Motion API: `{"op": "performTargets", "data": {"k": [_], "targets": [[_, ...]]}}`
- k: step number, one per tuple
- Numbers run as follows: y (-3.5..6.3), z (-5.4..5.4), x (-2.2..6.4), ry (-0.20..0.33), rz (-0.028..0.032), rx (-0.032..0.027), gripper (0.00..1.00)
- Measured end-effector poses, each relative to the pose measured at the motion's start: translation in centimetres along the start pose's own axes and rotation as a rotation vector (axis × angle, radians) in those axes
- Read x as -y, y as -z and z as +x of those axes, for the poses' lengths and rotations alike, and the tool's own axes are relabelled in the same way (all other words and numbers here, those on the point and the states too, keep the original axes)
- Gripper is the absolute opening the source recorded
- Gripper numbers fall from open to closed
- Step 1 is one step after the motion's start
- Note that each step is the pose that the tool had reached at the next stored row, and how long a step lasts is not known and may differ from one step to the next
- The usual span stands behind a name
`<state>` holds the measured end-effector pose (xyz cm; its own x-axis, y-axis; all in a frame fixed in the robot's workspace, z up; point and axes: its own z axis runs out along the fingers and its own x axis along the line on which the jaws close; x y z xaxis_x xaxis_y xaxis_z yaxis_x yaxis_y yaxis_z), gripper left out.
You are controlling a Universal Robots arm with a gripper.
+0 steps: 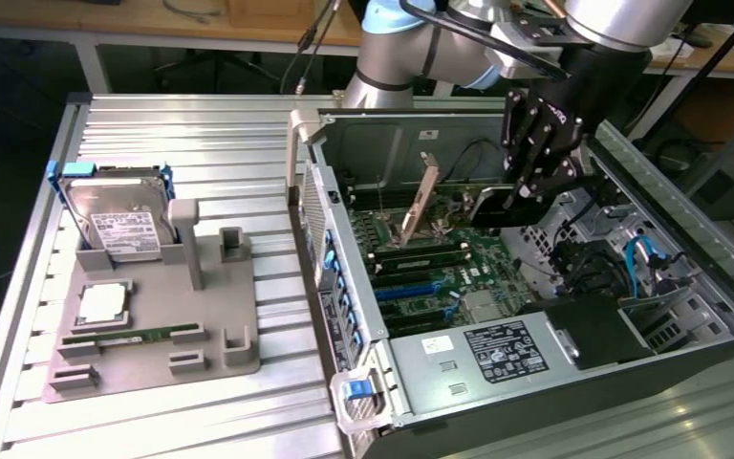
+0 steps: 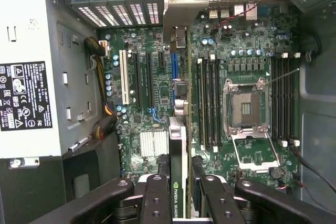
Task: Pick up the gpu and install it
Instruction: 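Insert the gpu into the slot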
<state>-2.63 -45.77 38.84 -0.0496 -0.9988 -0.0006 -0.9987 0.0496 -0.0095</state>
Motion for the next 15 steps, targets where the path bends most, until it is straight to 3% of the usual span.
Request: {"op": "performTargets", "data": {"k": [10,15], "targets": [[-0.10,0.1,-0.07,0.000,-0.0001,0.0010,0.27],[-1.03,0.1,-0.09,0.000,0.0001,0.0010,0.27]]}}
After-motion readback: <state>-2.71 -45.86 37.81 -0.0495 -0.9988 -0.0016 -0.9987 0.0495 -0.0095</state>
